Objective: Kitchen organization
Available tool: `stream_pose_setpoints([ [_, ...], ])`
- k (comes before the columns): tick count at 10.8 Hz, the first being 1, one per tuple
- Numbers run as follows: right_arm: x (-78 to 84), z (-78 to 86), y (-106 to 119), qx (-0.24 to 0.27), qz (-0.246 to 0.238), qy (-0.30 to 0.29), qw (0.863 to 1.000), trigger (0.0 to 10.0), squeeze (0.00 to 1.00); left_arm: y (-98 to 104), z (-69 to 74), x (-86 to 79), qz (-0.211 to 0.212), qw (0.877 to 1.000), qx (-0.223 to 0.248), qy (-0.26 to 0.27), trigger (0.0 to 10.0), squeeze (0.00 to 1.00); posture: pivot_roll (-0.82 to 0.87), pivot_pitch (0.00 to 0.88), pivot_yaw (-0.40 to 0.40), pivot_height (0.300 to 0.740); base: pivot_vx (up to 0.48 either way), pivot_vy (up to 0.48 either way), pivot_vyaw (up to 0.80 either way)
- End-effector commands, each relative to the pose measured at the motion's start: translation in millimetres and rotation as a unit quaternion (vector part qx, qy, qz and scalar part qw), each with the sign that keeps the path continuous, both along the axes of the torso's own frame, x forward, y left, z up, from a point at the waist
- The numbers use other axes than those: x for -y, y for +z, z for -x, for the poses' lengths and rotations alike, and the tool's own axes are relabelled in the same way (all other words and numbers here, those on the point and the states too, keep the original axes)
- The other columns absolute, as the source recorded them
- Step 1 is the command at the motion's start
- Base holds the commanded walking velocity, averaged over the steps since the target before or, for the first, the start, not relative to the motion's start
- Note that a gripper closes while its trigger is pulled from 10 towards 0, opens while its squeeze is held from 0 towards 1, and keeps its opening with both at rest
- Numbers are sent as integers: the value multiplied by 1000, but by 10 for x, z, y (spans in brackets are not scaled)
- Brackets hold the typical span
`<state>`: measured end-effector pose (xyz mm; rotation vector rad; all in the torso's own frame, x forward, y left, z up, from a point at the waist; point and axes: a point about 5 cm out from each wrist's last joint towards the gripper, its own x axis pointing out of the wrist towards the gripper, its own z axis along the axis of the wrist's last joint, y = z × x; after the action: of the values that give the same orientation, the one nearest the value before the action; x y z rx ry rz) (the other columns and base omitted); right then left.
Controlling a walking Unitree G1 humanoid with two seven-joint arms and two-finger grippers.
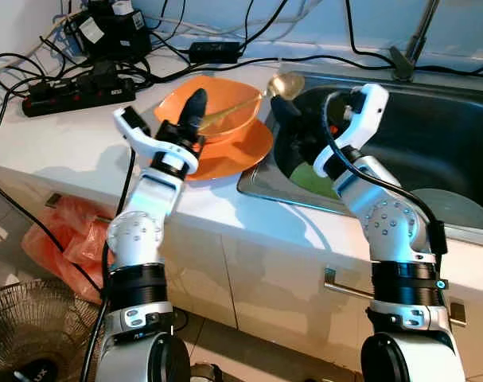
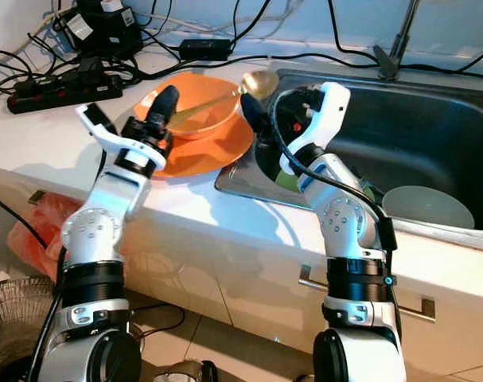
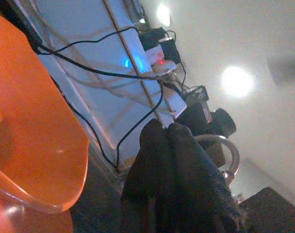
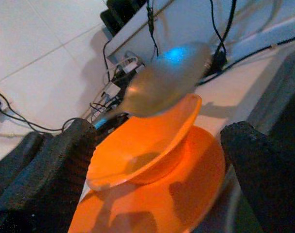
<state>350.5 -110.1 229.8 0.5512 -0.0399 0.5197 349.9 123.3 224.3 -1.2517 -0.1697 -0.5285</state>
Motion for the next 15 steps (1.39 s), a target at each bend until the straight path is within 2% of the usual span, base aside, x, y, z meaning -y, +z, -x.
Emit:
stream_pose_setpoints([
  [1, -8, -22, 71, 9, -6, 2, 1000, 10000, 0, 89, 9, 13, 15, 1000, 12, -16, 0, 0, 37, 61, 76, 740, 0, 0, 0],
  [2, 12, -42, 84, 10, -12, -2, 1000, 10000, 0, 82, 31, 27, 18, 999, 11, -36, 0, 0, 37, 59, 76, 740, 0, 0, 0],
  [3, 30, -71, 116, 12, -21, -6, 1000, 10000, 0, 48, 76, 119, 9, 997, 8, -76, 0, 0, 36, 57, 76, 740, 0, 0, 0],
  [7, 103, -91, 175, 20, -38, -8, 999, 10000, 0, 45, 113, 144, 0, 995, 10, -102, 0, 0, 37, 55, 76, 740, 0, 0, 0],
  [10, 179, -127, 218, 17, -74, -17, 997, 10000, 0, 26, 155, 185, -4, 992, 13, -127, 0, 0, 38, 57, 79, 740, 0, 0, 0],
  [12, 201, -134, 237, 17, -91, -15, 996, 0, 0, 28, 178, 199, -7, 991, 17, -134, 0, 0, 37, 58, 76, 740, 0, 0, 0],
  [15, 210, -131, 252, 17, -103, -12, 994, 0, 0, 30, 195, 193, -9, 989, 17, -148, 0, 0, 34, 61, 74, 740, 0, 0, 0],
])
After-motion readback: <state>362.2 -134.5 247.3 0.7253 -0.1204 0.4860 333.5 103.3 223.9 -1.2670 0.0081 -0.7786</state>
